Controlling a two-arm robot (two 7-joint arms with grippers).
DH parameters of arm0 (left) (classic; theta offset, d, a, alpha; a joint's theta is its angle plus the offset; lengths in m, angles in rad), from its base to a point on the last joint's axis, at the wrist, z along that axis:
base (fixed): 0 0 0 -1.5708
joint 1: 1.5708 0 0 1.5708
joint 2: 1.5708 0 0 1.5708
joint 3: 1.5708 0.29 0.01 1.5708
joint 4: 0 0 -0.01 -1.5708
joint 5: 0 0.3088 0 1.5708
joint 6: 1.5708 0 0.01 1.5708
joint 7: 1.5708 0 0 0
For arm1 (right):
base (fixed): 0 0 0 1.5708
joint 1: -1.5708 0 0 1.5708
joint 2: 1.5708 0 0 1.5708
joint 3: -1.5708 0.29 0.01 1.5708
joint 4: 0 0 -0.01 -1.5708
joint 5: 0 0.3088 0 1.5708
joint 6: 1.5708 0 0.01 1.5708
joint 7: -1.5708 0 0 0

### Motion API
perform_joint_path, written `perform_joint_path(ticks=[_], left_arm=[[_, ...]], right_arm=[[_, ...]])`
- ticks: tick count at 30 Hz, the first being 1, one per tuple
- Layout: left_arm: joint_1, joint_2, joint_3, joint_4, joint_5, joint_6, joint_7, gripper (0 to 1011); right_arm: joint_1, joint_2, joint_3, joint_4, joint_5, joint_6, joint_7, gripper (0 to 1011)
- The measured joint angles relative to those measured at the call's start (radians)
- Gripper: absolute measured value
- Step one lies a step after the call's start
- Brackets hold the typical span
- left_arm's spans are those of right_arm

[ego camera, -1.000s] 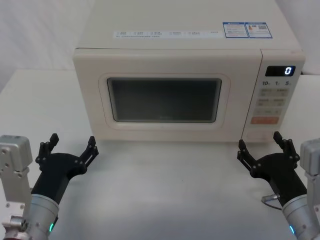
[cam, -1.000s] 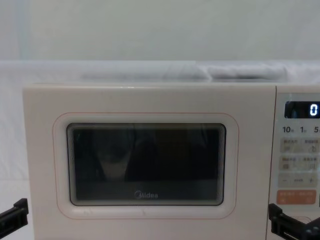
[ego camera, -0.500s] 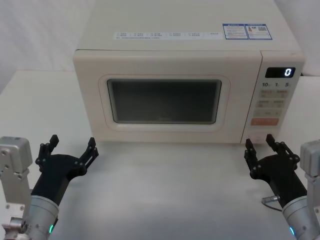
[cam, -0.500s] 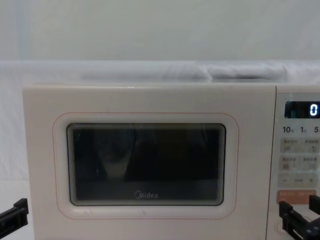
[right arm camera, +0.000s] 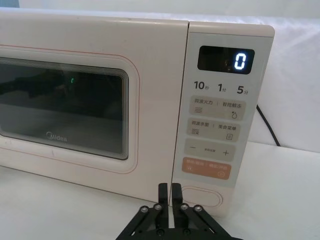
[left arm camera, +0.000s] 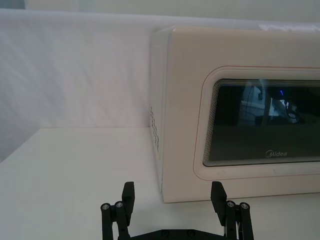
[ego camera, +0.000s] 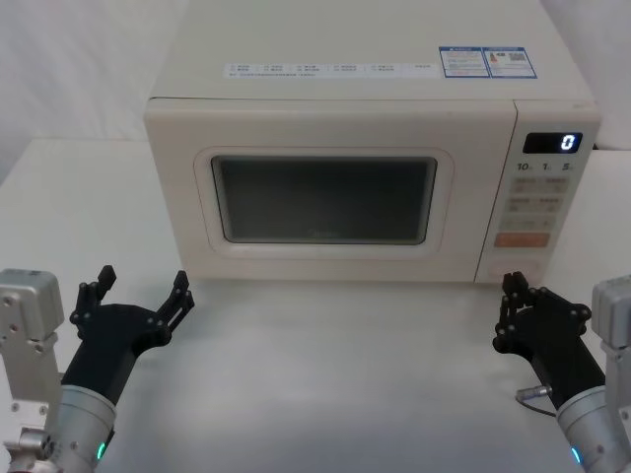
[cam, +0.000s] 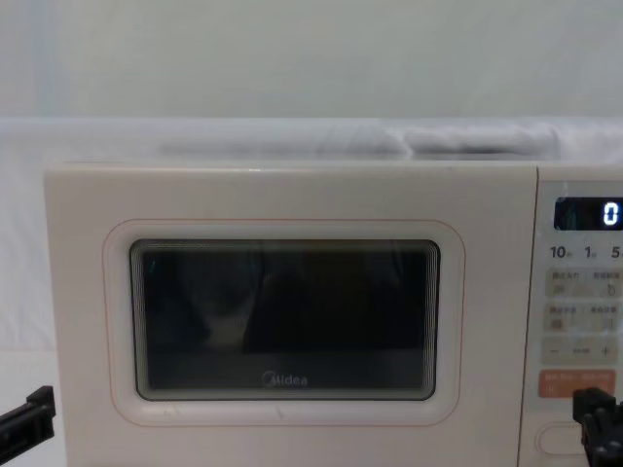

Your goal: Press the button to open the microwave door with one hand; close the microwave door with the other hand.

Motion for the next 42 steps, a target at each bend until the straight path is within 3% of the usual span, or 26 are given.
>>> perform_joint_path(ticks=[4, 42], left_arm=[[0.000, 0.000, 0.000, 0.000, 0.000, 0.000, 0.000, 1001], [0.000, 0.000, 0.000, 0.000, 0.000, 0.000, 0.000, 1001]], right_arm=[[0.000, 0.000, 0.000, 0.000, 0.000, 0.000, 0.000, 0], [0.000, 0.000, 0.000, 0.000, 0.000, 0.000, 0.000, 0]])
